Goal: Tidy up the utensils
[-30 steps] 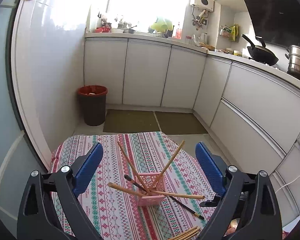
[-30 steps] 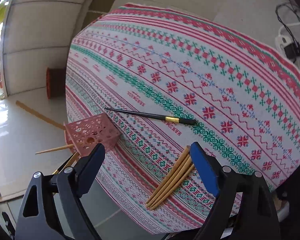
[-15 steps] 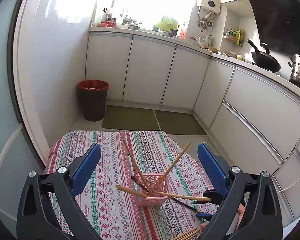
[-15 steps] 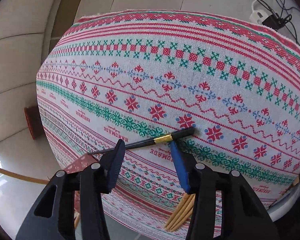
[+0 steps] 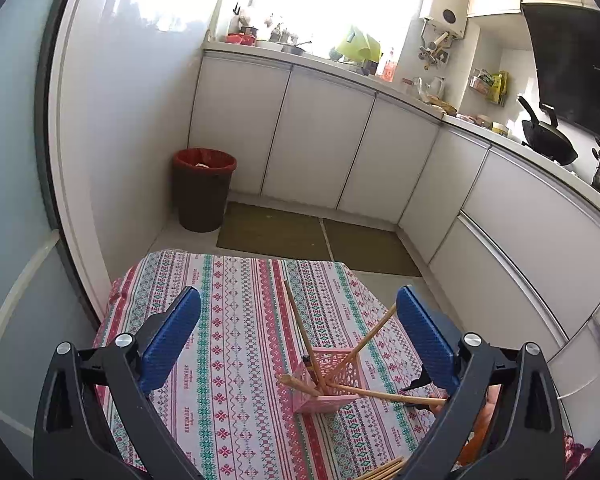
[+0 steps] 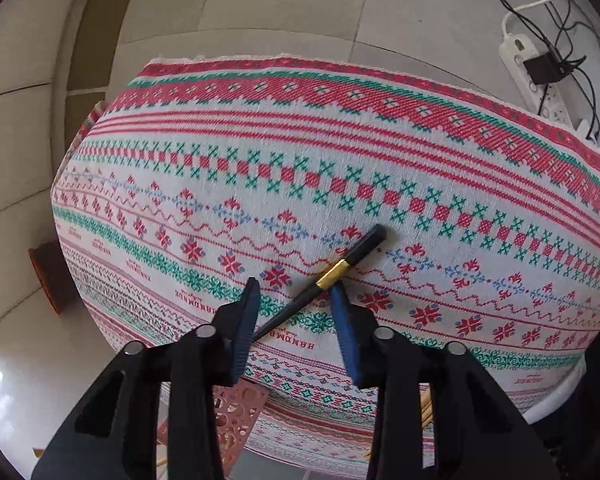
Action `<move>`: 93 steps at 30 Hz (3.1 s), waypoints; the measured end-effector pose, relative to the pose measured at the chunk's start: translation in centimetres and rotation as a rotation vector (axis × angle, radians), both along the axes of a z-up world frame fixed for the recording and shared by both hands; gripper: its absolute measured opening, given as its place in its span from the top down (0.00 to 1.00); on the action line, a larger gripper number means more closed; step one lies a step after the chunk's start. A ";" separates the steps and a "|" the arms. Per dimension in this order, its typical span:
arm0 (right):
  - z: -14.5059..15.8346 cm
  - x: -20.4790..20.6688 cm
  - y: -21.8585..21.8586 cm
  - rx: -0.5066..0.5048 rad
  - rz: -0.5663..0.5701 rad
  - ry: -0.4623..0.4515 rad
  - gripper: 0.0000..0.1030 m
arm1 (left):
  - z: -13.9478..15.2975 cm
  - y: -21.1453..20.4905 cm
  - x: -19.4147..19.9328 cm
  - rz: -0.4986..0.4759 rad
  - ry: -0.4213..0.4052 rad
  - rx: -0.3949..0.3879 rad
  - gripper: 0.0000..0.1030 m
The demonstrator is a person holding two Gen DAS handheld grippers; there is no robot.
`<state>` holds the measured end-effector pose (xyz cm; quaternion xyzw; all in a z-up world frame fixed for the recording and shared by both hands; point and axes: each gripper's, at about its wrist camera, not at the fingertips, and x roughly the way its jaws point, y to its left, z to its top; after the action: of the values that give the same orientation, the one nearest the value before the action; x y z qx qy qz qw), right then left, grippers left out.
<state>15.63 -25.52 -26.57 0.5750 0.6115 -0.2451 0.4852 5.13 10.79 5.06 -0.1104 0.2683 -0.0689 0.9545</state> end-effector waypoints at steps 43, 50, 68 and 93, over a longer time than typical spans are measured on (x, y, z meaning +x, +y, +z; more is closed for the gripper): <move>32.3 -9.1 14.1 -0.840 0.601 -1.093 0.93 | 3.2 2.9 -2.3 0.055 -0.057 -0.082 0.07; 28.0 -7.3 18.5 -0.898 0.690 -1.102 0.93 | 3.0 3.7 -1.8 0.078 -0.041 -0.084 0.07; 24.2 -9.5 17.0 -0.945 0.752 -1.016 0.52 | 0.6 -0.4 -0.9 -0.008 0.071 0.049 0.07; 13.8 -21.3 -1.8 -0.561 0.382 -0.560 0.12 | -20.5 -20.9 -3.3 -0.574 0.484 0.646 0.08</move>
<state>-5.69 -27.32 -12.78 0.3418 0.4616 -0.1425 0.8061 1.81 -10.12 -15.45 0.2567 0.5093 -0.2148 0.7928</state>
